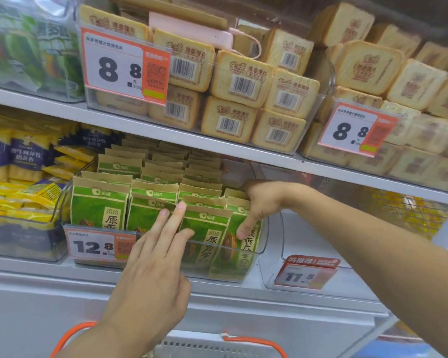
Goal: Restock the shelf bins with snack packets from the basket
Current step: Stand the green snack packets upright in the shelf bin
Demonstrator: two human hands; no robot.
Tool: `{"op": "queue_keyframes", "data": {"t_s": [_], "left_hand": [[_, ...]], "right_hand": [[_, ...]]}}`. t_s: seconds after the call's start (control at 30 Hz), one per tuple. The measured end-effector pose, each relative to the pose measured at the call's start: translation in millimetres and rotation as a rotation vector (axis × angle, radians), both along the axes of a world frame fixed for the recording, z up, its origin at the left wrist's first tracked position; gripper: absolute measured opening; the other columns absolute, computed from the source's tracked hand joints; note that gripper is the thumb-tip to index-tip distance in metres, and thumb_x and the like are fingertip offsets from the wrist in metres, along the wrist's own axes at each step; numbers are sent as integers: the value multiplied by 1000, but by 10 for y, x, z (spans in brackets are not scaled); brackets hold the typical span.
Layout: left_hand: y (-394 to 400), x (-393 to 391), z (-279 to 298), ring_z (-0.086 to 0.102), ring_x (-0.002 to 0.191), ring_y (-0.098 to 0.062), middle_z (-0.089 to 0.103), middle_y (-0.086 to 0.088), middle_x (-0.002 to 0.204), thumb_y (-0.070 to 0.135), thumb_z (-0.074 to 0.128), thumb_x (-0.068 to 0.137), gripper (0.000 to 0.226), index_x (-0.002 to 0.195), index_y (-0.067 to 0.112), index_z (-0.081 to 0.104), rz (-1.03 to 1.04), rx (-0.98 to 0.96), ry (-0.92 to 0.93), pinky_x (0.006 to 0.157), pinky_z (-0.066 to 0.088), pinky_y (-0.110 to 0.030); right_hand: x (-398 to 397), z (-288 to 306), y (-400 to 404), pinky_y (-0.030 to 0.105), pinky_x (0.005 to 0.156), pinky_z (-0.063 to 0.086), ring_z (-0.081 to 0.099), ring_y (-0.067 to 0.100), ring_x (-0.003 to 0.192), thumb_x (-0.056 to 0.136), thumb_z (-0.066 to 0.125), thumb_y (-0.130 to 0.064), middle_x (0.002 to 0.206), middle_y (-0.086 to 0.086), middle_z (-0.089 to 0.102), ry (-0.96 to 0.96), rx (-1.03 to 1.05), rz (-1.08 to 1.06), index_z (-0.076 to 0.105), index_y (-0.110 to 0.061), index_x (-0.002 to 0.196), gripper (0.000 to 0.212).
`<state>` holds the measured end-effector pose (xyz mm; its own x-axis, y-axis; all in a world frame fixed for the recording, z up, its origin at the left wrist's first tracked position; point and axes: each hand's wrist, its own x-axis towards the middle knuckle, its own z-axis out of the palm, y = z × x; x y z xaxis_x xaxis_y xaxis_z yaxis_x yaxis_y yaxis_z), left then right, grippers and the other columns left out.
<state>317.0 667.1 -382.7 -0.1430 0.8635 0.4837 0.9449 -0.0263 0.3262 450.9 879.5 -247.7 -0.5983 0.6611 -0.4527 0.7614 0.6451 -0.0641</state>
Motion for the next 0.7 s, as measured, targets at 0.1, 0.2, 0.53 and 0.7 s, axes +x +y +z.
{"op": "queue_keyframes", "data": {"t_s": [0.1,0.2,0.53,0.7], "left_hand": [[7,22,27,15,151,-20,5,6,166,17,71,72,65,132,26,47,15,2,-2,105,40,-44],[17,39,60,17,150,-22,10,4,165,16,69,74,60,130,23,49,32,18,-5,108,38,-44],[-94,81,384,31,138,-18,34,-2,147,39,73,77,57,126,21,50,-4,201,-151,111,28,-39],[-230,204,707,22,143,2,28,19,152,67,72,69,93,145,32,32,-246,246,-356,115,19,-15]], "right_hand": [[153,-43,-185,19,68,50,66,6,79,60,92,-46,88,-12,70,202,87,76,61,-28,91,48],[315,-72,-366,19,51,41,61,4,63,61,89,-49,71,-10,65,309,255,153,57,-25,78,43],[802,241,-972,37,75,55,65,13,85,67,76,-53,92,-9,72,613,639,202,66,-30,112,52],[1057,715,-1458,31,75,57,70,3,87,61,92,-34,94,-12,73,859,482,243,66,-21,111,58]]}}
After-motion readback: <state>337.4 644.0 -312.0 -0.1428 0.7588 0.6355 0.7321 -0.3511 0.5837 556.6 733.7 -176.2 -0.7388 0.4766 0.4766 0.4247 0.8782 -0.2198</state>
